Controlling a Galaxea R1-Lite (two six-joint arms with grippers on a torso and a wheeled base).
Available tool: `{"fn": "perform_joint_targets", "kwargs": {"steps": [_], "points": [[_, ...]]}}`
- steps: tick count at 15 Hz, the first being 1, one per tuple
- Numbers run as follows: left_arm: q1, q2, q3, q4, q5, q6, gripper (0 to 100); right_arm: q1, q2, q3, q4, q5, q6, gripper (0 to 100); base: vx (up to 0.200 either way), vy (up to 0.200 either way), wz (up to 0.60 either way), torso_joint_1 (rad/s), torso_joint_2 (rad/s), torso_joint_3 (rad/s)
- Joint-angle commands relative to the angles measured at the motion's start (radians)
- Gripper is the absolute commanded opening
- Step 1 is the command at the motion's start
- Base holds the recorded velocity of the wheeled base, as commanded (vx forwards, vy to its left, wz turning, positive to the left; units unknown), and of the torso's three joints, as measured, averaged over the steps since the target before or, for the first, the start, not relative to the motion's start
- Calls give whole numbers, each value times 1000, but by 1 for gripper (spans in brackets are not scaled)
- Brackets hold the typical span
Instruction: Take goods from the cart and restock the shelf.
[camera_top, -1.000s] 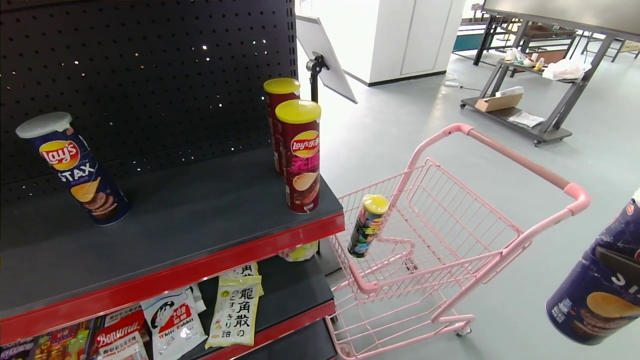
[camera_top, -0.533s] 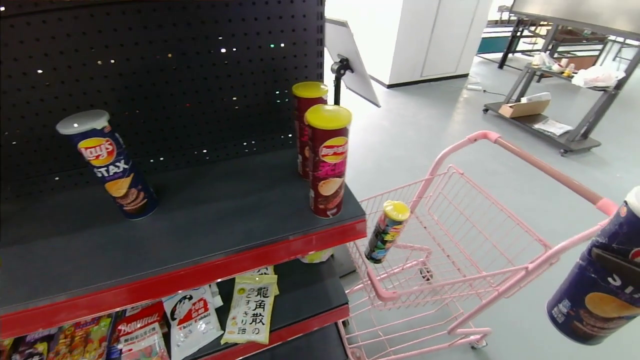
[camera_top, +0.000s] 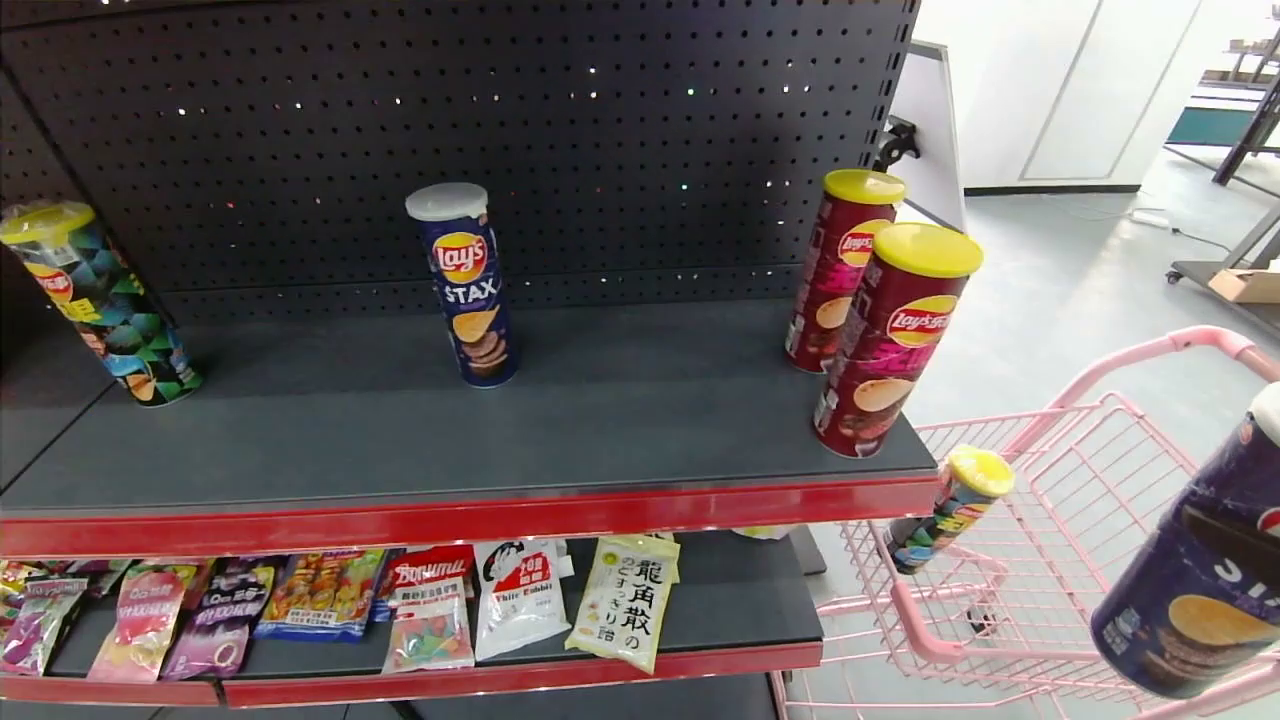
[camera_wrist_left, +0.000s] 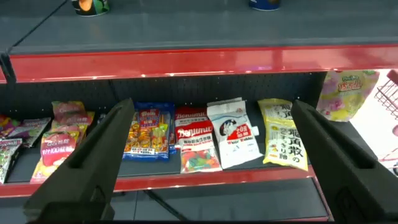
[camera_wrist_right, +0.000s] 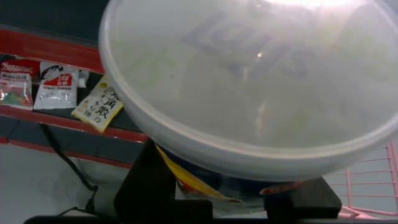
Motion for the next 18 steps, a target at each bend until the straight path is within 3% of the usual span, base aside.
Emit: {"fn": "perform_joint_targets", "kwargs": {"steps": [1,2,4,8,10,14,18], "points": [[-1,1,-1,0,0,0,100,7,-52,23,0,20,3,0,0,0,0,0,0,0],[-1,1,1,0,0,0,100,7,-61,31,0,43,3,0,0,0,0,0,0,0],[-1,1,-1,0,0,0,100,5,-79,36,0,192,3,0,0,100,0,1,-1,-1],[-1,1,1,0,0,1,100,22,-53,22,0,215,-37,0,0,200,0,4,-2,-2],[-1,1,-1,0,0,0,100,82,-56,26,-1,307,-29,0,0,200,0,2,2,5],[-1,1,1,0,0,1,100,88,-56,23,-1,448,-29,0,0,200,0,2,6,1],[-1,1,1,0,0,1,100,91,-56,23,-1,453,-29,0,0,200,0,0,1,1]]}}
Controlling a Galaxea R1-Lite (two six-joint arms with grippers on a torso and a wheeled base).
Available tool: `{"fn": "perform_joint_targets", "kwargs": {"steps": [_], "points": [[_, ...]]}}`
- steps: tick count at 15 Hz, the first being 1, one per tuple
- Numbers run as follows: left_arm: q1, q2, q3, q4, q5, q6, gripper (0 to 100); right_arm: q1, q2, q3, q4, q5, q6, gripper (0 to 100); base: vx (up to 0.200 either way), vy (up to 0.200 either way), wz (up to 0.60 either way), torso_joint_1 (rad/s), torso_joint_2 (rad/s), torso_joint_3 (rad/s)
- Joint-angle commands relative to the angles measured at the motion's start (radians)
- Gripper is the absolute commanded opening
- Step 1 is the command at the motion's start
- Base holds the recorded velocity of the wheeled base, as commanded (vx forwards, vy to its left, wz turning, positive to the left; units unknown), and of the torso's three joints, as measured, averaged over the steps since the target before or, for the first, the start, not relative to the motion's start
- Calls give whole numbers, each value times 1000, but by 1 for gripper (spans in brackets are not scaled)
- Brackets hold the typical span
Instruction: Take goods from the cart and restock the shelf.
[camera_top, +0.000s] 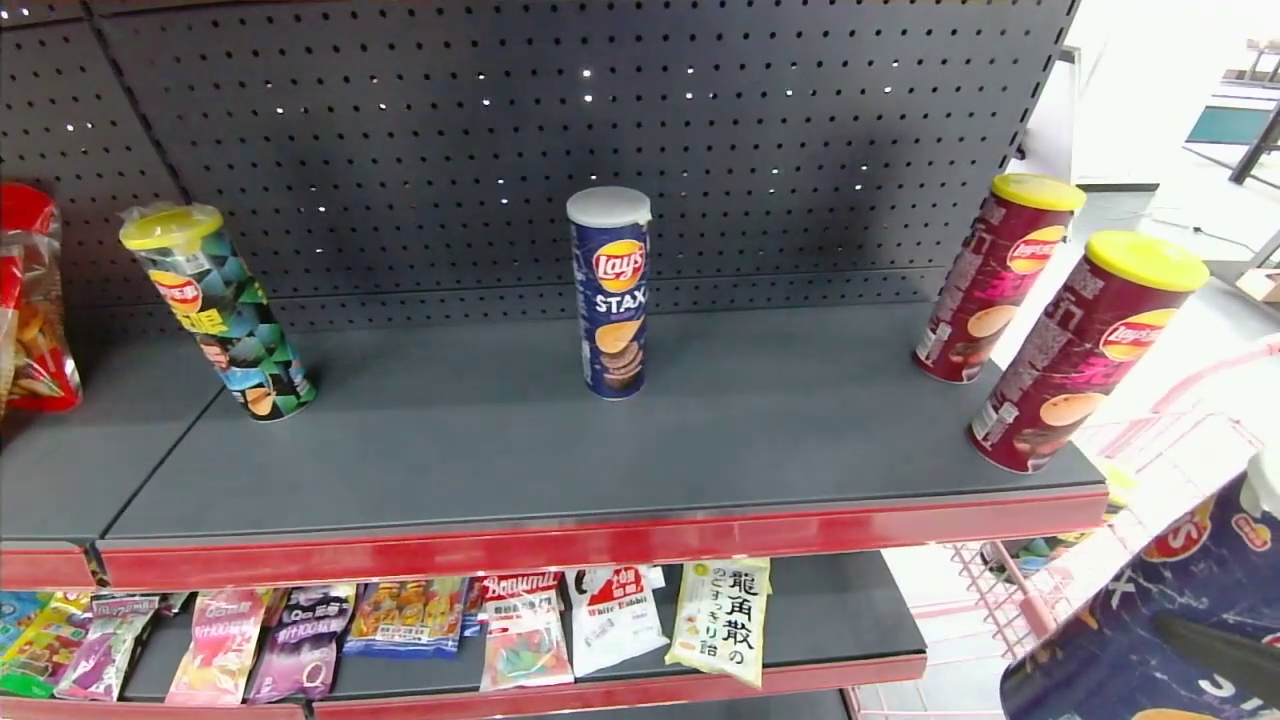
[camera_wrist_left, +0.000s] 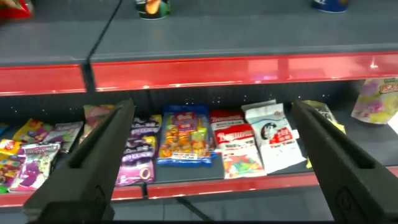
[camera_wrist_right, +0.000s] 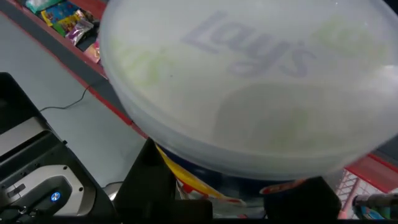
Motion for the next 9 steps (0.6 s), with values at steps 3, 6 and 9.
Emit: {"fn": "perform_joint_targets", "kwargs": {"steps": [3,6,9], "points": [[2,1,0,-1,-2,0,100,3,2,1,0,1,-1,0,0,200,0,1,1,4],[0,1,0,-1,0,2,100,3,1,5,0,1,-1,0,0,0,0,0,0,0],[0,1,0,-1,0,2,100,3,2,4,1,1,-1,0,67,0,0,1,1,-1]]}}
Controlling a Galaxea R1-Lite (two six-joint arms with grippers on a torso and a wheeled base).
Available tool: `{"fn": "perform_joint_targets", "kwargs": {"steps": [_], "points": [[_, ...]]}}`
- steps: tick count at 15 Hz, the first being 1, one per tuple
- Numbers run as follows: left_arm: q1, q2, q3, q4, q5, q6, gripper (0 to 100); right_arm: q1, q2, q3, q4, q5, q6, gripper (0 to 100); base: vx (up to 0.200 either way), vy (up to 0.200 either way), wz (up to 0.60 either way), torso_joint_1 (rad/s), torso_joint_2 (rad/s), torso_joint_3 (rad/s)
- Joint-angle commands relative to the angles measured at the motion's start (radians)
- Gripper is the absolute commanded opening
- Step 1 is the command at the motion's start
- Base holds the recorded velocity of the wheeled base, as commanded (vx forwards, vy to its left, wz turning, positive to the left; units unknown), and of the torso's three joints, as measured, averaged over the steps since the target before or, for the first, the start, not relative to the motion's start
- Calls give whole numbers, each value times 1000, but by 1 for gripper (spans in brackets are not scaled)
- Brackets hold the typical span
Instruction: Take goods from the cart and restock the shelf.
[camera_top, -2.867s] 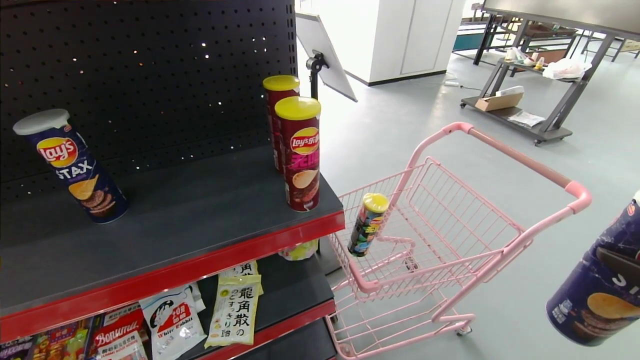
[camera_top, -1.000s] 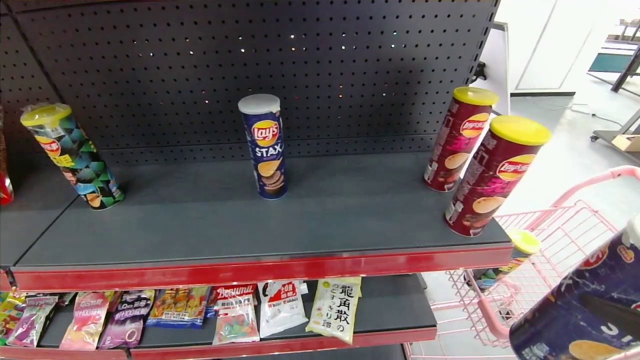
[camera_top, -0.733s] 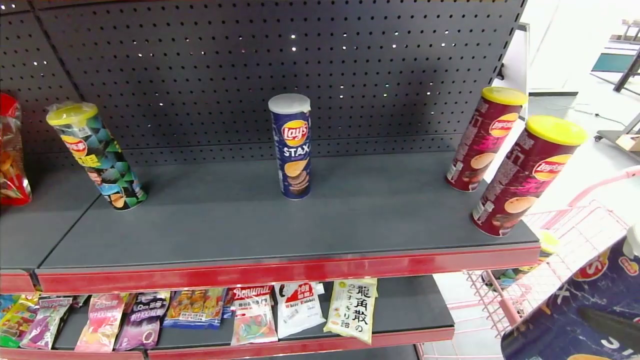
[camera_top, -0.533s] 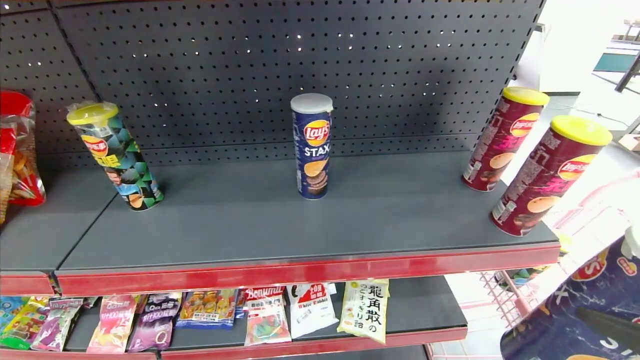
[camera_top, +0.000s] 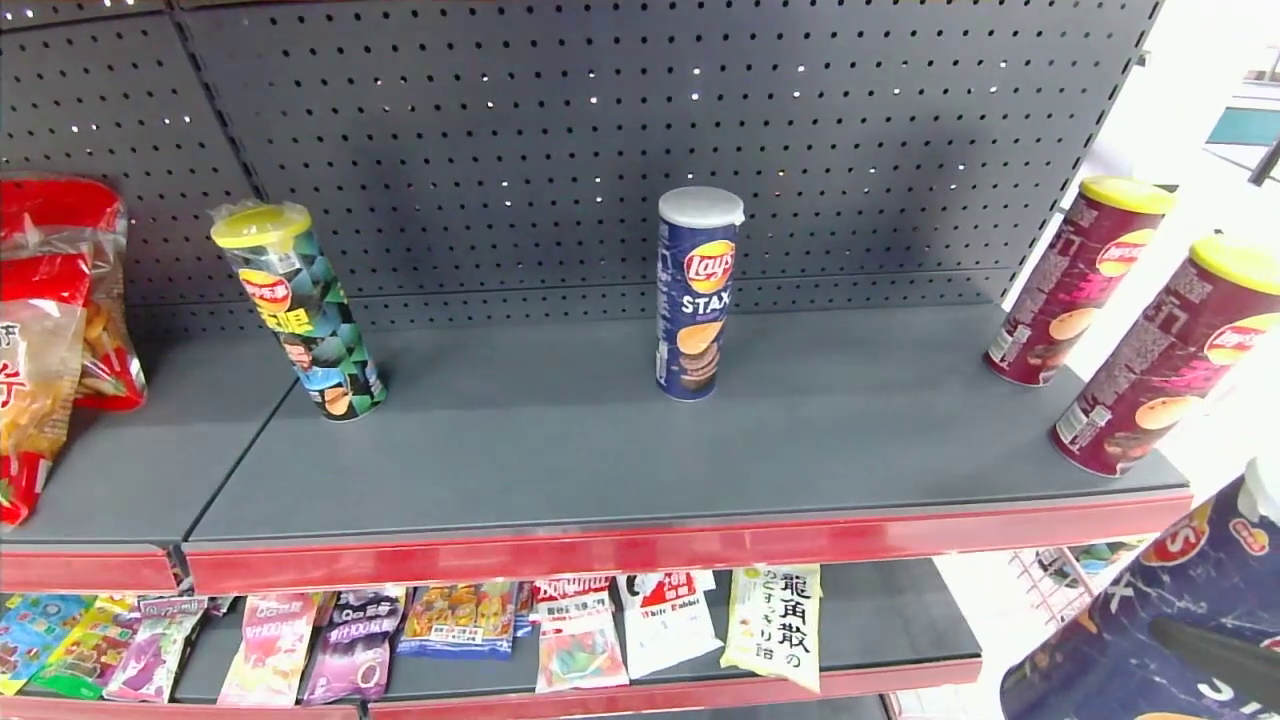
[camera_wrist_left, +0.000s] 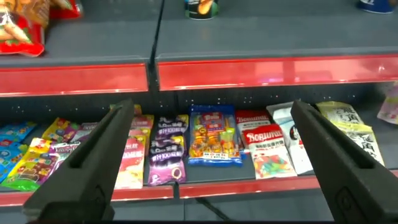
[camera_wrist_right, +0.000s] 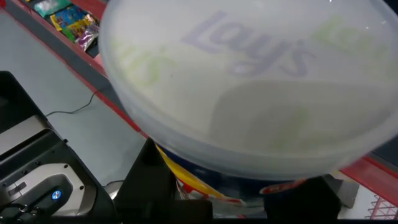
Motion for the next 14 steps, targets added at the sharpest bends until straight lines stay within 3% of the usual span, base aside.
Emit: {"fn": "perform_joint_targets", "kwargs": {"steps": [1,2,14], "points": [[-1,1,0,0,0,0,100,0,2,-2,0,1,0,0,200,0,0,-2,2,7],[-1,1,0,0,1,0,100,0,2,-2,-2,1,0,0,200,0,0,-17,-2,7],[-1,2,-8,-3,-9,4,100,8,-25,0,-2,0,1,0,0,0,0,0,0,0]]}}
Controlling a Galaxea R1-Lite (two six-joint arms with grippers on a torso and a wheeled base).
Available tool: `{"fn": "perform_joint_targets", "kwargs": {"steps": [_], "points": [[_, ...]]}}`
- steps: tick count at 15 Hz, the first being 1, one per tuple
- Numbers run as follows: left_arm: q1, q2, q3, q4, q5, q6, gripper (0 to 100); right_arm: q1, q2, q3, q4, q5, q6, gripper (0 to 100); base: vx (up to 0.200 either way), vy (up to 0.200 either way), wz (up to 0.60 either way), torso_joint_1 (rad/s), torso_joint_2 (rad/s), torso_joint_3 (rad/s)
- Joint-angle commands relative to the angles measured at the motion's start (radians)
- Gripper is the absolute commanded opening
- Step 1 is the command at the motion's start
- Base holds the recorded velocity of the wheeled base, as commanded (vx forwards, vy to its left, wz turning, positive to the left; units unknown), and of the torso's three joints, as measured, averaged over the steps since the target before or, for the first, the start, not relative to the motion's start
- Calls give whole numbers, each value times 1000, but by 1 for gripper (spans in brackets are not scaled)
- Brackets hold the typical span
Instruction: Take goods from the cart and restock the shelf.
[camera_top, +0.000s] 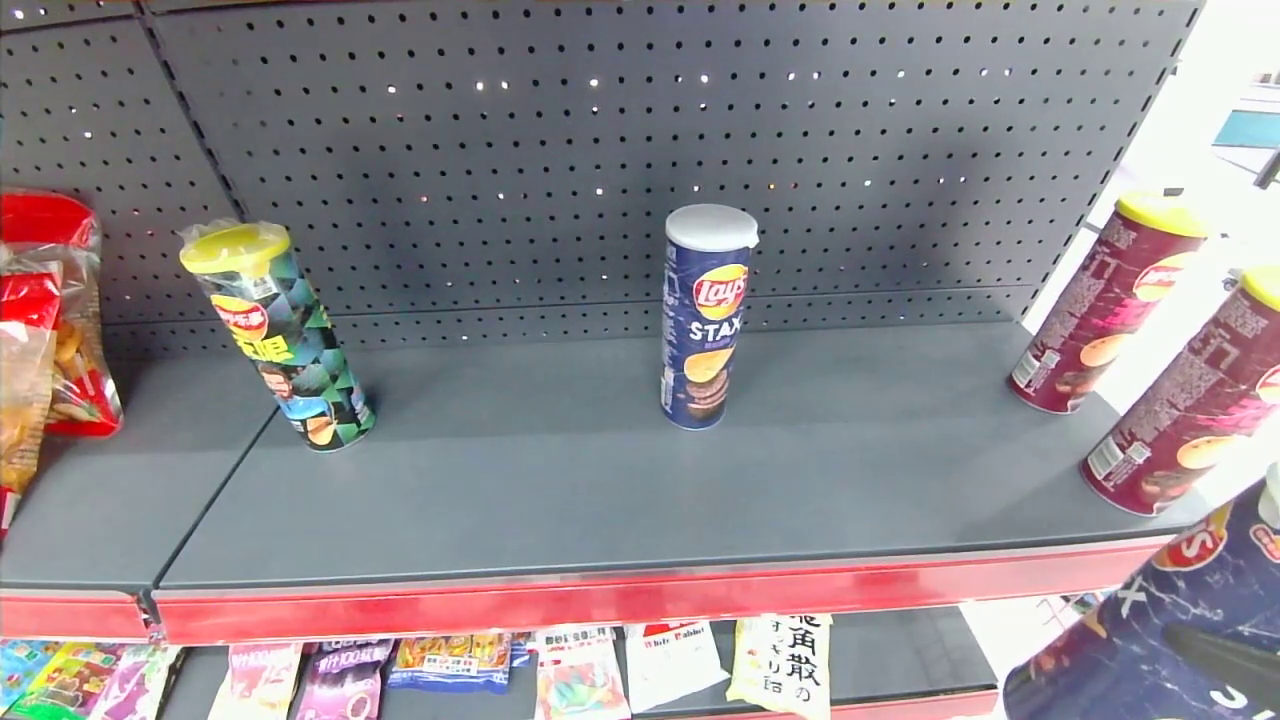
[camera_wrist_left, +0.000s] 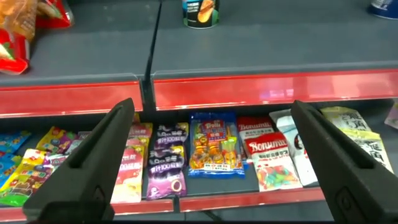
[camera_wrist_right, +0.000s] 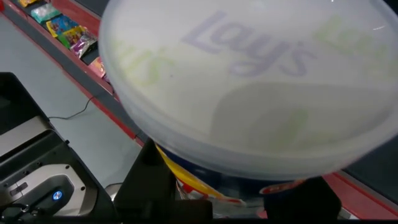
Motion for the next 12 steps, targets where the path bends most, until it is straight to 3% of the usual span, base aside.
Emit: {"fn": "perform_joint_targets", "kwargs": {"steps": [1,2,3,5,6,7,8,10,12], "points": [[-20,153,-229,10,-13,-20,100,0,1,-25,-1,1,1,0,0,0,0,0,0,0],[-42,386,-467,5,-30,-76,100,2,12,-50,0,2,2,0,0,0,0,0,0,0],[-71,498,-553,5,-81,-59,100,3,10,-50,0,2,2,0,0,0,0,0,0,0],[-142,743,-673,-7,-294,69,100,25,15,-38,2,4,1,0,0,0,0,0,0,0],[-152,789,-699,-9,-339,71,100,29,18,-38,2,2,1,0,0,0,0,0,0,0],[-152,789,-699,-9,-339,71,100,29,18,-38,2,2,1,0,0,0,0,0,0,0],[-246,1044,-797,-42,-559,97,100,37,41,-47,2,-1,1,0,0,0,0,0,0,0],[-362,1237,-840,-142,-579,114,100,37,56,-53,2,-7,1,0,0,0,0,0,0,0],[-419,1389,-898,-216,-587,115,100,35,55,-58,2,-21,1,0,0,0,0,0,0,0]]}}
